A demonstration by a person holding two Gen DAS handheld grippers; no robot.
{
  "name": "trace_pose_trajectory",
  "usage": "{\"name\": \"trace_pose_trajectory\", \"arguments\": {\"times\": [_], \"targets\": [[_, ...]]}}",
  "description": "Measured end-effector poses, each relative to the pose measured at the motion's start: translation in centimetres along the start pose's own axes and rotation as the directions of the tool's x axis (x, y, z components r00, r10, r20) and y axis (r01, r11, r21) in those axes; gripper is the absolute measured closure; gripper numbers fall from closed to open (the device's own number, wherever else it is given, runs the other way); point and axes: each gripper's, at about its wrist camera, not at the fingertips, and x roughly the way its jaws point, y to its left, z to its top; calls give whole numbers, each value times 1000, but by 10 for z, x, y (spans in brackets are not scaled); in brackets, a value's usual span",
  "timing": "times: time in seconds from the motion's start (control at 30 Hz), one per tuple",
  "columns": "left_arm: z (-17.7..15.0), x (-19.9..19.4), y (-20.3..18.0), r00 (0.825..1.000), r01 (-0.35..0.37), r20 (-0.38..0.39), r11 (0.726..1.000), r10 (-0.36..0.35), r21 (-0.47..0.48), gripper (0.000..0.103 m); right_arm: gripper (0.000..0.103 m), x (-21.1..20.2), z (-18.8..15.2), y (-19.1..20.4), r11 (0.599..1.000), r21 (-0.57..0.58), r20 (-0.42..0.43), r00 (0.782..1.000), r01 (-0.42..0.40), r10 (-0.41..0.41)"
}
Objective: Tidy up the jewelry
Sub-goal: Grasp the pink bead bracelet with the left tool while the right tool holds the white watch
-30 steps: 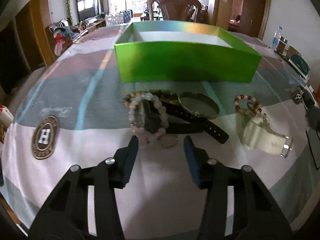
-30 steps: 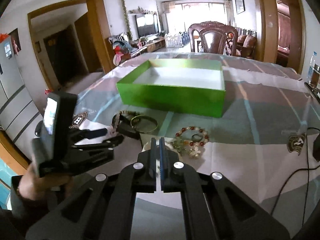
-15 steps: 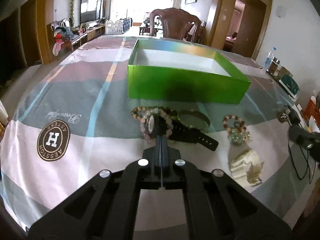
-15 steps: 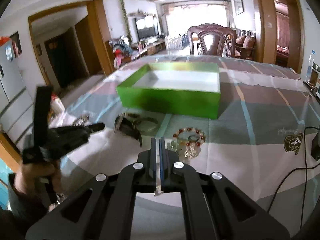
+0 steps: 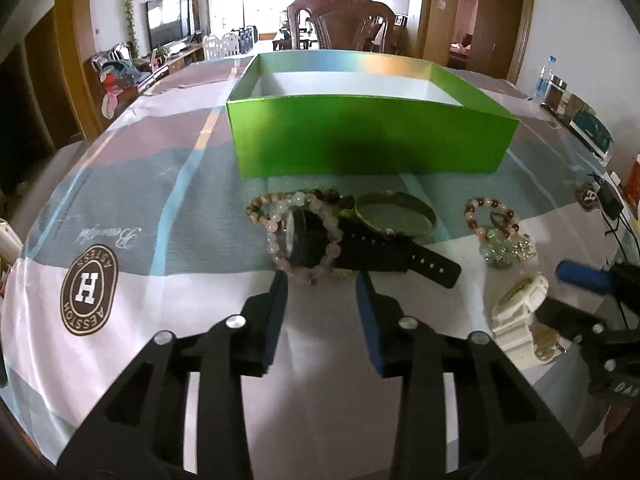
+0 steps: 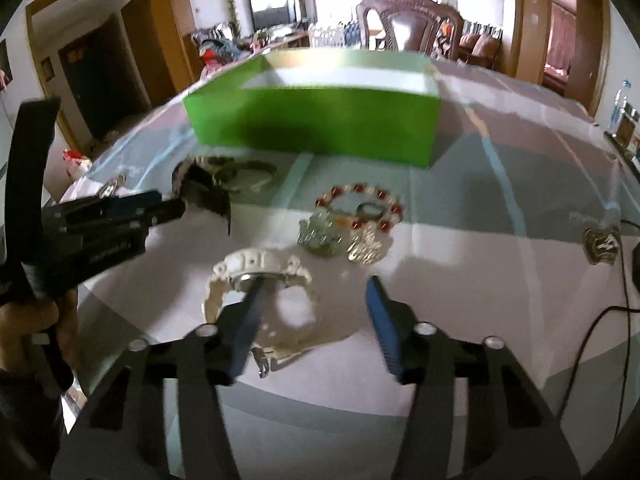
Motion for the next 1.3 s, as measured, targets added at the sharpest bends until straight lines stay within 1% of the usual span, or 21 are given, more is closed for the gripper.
{"name": "trace_pose_trajectory", "arguments": {"times": [0.03,0.07,0.1,0.13,0.17,0.2,0.23,0.3,0.47,0.6,0.63,0.77,0.83,0.93,0.97,1.0,1.07,1.1,1.17,1.2,1.3], "targets": [[1,2,0,1000,1,-3,1000,-1,-2,73,60,5,-1,1,1000,-1,-18,1000,-9,9],[2,5,1,1000,3,-11,1000,-3,-3,76,67,7,-2,2,1000,-2,-25,1000,-14,14],[2,7,2,1000,5,-15,1000,-5,-7,80,78,8,-2,2,1000,0,-26,999,-24,24],[3,8,2,1000,8,-16,1000,-8,-12,86,82,8,-2,2,999,3,-25,999,-43,43],[3,9,3,1000,16,-21,1000,-16,-12,90,85,7,-2,2,999,-1,-20,999,-47,47],[2,9,3,999,28,-17,999,-28,-18,94,91,5,-2,3,999,-6,-10,999,-44,44],[2,8,4,999,37,-15,999,-37,-24,95,94,3,-2,3,999,-10,0,999,-49,49],[2,6,5,999,47,-5,998,-47,-30,96,94,-1,-2,3,998,-13,9,998,-68,68],[2,-3,10,997,68,34,996,-66,-52,97,94,-12,-1,3,997,-14,55,995,-80,81],[5,-26,14,992,92,97,993,-85,-75,98,95,-30,3,2,995,-8,122,988,-99,100],[7,-34,14,989,101,114,992,-92,-74,103,95,-37,5,1,995,-7,144,985,-99,99],[12,-73,12,974,119,199,991,-105,-60,103,95,-58,9,-3,996,-3,207,974,-90,89],[12,-88,9,967,129,229,990,-114,-51,103,95,-67,9,-6,997,7,238,968,-81,77],[11,-94,3,969,133,214,991,-124,-27,103,95,-72,8,-11,997,17,256,965,-71,65],[11,-90,1,977,111,183,994,-106,-20,103,94,-72,7,-12,997,22,259,964,-70,62],[10,-82,0,985,82,152,996,-79,-17,100,95,-72,7,-13,997,25,260,964,-68,60],[5,-66,2,994,38,105,999,-37,-15,63,94,-68,6,-14,998,29,248,967,-64,55],[3,-59,2,996,26,88,1000,-25,-7,41,94,-65,5,-15,997,30,241,969,-64,55],[-1,-45,4,998,33,51,999,-33,10,44,94,-61,4,-16,997,32,228,972,-64,55],[-2,-40,3,998,37,41,999,-37,19,47,94,-59,3,-17,997,34,223,973,-65,55],[-2,-24,-4,1000,6,16,998,-7,65,57,94,-55,2,-18,997,36,215,975,-64,55]]}}
